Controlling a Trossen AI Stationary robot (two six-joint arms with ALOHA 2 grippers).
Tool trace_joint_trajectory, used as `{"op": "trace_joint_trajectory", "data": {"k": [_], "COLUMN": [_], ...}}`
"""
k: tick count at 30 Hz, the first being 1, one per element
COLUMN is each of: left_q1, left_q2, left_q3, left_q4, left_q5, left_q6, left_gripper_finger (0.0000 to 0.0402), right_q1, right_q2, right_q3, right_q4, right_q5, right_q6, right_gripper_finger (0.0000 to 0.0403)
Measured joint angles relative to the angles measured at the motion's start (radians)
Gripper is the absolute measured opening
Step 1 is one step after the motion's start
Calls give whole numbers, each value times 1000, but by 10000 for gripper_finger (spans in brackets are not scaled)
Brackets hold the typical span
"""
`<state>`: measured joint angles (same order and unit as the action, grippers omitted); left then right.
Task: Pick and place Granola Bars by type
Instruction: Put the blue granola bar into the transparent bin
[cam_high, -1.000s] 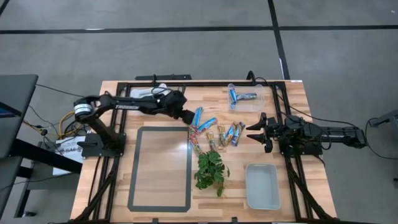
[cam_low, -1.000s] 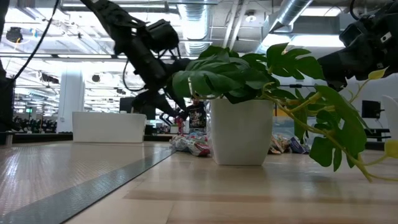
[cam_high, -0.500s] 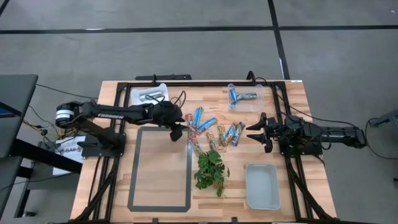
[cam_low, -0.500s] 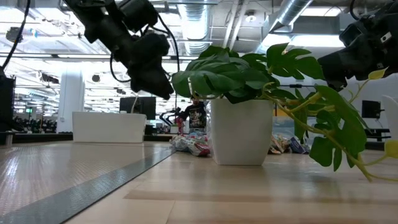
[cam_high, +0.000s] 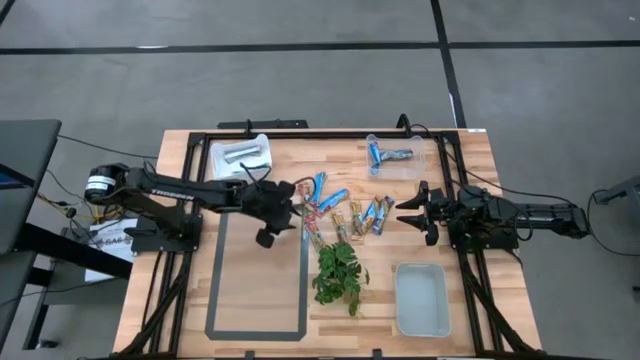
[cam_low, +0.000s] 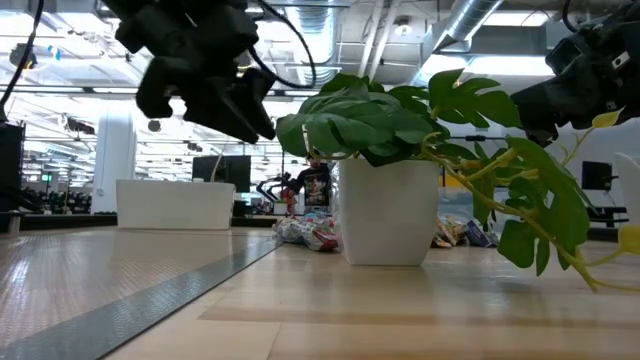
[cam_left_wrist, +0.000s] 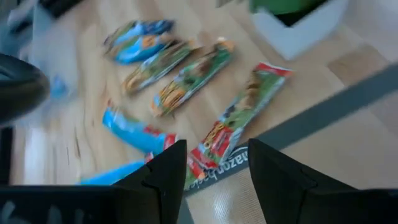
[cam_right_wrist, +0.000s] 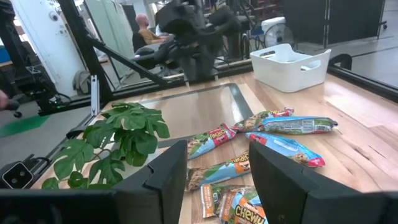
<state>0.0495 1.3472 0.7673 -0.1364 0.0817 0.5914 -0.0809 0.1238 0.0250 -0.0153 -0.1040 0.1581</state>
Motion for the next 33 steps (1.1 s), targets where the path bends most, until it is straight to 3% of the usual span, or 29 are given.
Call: {"op": "trace_joint_trajectory", "data": {"k": [6,17,25,28,33], "left_q1": [-39,-59,-66,-66,-90], "left_q2": [39,251,266,209,32], "left_q3": [1,106,122,64,-188], "left_q4": [42,78,42,64,249], "left_q5": [2,11,12,19,28], "left_q6": [115,124,99,20,-121], "left_gripper_finger": [164,164,164,164,164], "right_q1": [0,0,0,0,0], "right_q2": [0,0,0,0,0], "right_q3": [0,0,0,0,0], "right_q4": [0,-1,-1,-2,-1], "right_q5": [0,0,0,0,0], "right_q6": [0,0,0,0,0], "right_gripper_finger": [164,166,164,164,166]}}
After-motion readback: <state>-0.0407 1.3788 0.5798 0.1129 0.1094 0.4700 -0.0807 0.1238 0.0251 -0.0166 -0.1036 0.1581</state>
